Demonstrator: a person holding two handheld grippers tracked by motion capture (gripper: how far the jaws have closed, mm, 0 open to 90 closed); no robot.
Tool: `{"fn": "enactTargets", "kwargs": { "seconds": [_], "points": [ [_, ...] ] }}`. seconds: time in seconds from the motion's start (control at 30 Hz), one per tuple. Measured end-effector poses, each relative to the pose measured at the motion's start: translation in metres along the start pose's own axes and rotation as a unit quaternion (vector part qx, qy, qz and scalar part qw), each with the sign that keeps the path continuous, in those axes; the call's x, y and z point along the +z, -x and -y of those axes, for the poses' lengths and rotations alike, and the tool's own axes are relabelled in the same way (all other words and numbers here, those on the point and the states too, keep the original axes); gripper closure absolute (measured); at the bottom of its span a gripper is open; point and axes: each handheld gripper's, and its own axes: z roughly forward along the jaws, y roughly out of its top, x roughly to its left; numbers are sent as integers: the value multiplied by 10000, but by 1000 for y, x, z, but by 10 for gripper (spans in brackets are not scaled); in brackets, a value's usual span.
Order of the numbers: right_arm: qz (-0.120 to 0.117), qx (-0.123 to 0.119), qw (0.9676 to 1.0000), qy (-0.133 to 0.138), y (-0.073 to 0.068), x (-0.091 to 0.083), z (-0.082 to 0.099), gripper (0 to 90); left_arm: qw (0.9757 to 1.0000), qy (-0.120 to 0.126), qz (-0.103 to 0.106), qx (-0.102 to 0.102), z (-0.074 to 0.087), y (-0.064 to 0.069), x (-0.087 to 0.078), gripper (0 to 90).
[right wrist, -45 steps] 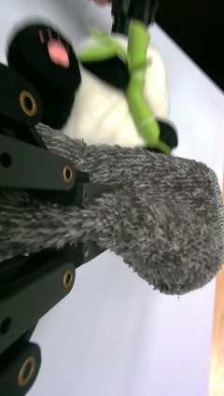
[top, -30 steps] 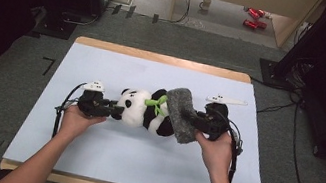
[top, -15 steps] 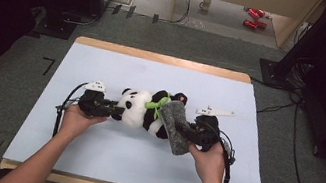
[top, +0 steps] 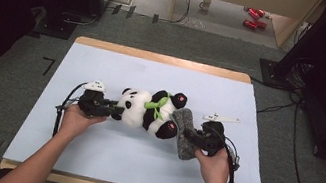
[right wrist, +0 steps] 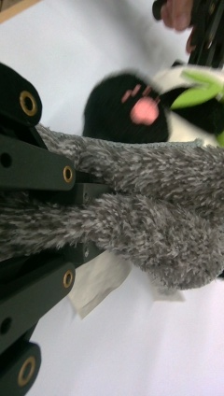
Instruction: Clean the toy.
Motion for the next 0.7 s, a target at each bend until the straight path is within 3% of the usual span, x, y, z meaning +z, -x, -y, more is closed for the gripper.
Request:
{"fn": "enactTargets", "kwargs": {
  "seconds": [0.07,0.1,0.27,0.37,0.6,0.7],
  "points": [
    [-6,10,10000,10,2,0,0,797,10000,13,9,-42,0,0,0,679],
    [-30,105,9999,120,4,-5,-2,796,10000,16,20,-59,0,-1,0,679],
    [-37,62,9991,417,3,-20,-8,795,10000,33,29,-83,0,-1,0,679],
    [-126,-73,9976,672,-10,-32,-15,795,10000,29,-5,-72,0,0,0,678],
    [-318,-269,9960,792,-33,-33,-21,794,10000,27,5,-78,0,-1,0,678],
    [-297,-330,9972,604,-41,-22,-18,793,10000,21,-16,-74,0,0,0,679]
  ]
}}
